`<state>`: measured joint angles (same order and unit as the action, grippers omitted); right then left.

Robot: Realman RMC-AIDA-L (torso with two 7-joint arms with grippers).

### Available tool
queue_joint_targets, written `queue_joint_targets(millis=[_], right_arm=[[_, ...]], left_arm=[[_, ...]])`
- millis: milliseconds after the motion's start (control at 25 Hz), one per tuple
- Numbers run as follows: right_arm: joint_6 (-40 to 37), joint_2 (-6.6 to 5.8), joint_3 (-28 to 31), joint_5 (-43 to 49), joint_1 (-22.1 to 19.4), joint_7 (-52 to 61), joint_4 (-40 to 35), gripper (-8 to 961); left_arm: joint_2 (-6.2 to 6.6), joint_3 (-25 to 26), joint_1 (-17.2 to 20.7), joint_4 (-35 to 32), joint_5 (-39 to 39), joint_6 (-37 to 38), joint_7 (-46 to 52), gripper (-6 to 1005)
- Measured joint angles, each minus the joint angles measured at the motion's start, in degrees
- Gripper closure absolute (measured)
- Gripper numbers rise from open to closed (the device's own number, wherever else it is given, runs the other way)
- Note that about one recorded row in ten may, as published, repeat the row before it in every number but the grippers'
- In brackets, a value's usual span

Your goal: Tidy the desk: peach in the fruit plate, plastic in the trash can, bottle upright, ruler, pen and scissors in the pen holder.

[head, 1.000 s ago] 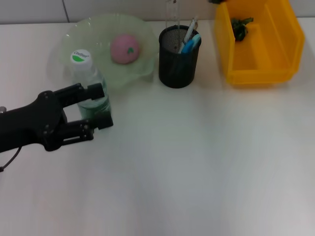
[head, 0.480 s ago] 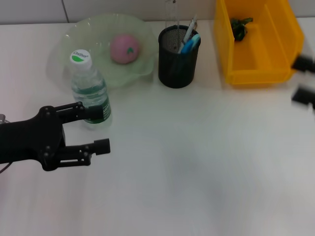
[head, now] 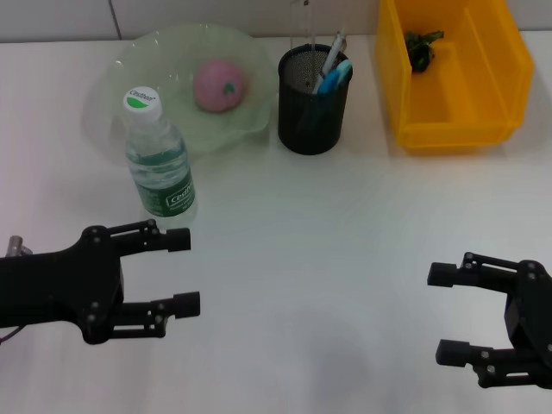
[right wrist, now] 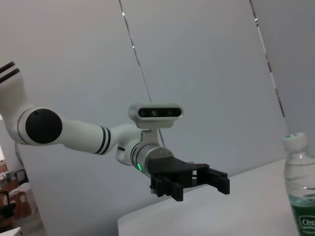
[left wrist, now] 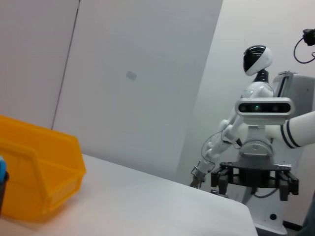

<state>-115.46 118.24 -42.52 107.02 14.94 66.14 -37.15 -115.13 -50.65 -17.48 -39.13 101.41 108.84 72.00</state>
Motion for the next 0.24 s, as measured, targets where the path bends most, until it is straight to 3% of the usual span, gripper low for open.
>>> queue_joint_targets(millis=[240], right_arm=[[0.4, 0.60, 0.2, 0.3, 0.7, -1.4, 0.3, 135]], left_arm=[[0.20, 0.1, 0.1, 0.3, 0.9, 0.5, 0.0, 201]])
